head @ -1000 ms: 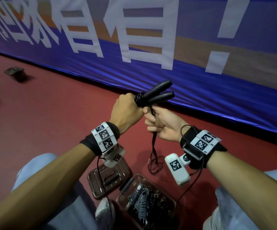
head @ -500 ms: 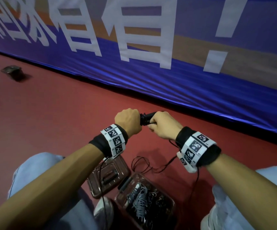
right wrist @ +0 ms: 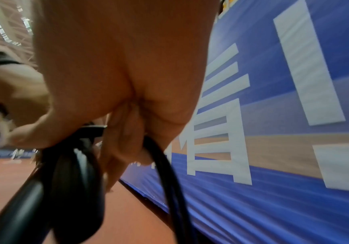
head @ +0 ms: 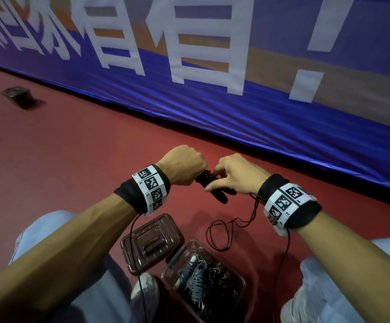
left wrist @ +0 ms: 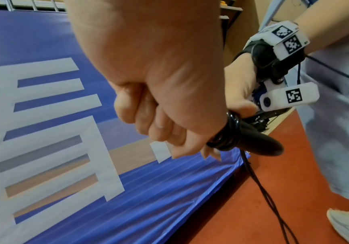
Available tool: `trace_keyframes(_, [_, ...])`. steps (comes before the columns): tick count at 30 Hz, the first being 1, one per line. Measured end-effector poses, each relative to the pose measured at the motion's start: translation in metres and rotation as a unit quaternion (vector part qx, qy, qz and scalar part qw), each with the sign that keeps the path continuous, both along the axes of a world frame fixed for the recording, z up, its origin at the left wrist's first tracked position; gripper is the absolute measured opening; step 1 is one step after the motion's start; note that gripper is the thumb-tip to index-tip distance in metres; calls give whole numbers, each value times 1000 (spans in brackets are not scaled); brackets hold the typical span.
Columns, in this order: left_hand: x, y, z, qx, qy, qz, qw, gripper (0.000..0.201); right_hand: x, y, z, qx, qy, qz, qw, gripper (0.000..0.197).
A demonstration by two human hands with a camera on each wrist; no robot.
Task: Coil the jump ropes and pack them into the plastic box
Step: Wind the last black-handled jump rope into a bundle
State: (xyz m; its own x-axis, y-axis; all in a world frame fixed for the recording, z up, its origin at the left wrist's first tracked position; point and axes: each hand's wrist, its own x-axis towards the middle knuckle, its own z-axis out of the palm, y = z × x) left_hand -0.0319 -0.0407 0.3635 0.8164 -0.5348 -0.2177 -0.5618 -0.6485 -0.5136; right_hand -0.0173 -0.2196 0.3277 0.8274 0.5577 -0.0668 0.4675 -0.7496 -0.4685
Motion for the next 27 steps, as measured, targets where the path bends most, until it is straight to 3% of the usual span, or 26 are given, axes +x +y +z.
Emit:
trace_keyframes(5, [-6,-1,0,5,-7,-74,997,21,-4,-2,3,27,103,54,993,77])
trace_keyframes(9, [-6,4,3,-34,-20,-137,990,15,-9,1,10,83,176,84,977,56])
trace_keyframes(11, [-6,10,5,-88,-14,-159,983,4,-9,1,15,97,187,93,973,67])
trace_keyframes(15, [-6,18,6,-195,-15,-184,963,12,-7,1,20,146,159,83,973,85])
trace_keyframes(18, [-6,16,2,-289,-33,-156,944,17,-10,1,27,214,153,89,961,74])
trace_keyframes(21, [-8,13,-1,-387,-42,-107,915,12,-14,5,30,273,155,31,949,73])
trace_keyframes(23, [-10,11,-2,-433,-35,-47,900,17,-15,11,27,348,186,-27,918,73])
trace_keyframes(24, [-11,9,-1,-467,-31,-7,884,23,-16,16,25,410,217,-64,883,67])
trace_keyframes(26, [-7,7,-1,-550,-25,88,830,31,-17,28,22,514,261,-128,807,54])
trace_keyframes(27, [-5,6,-1,-573,-28,137,807,31,-16,34,20,536,261,-152,788,53])
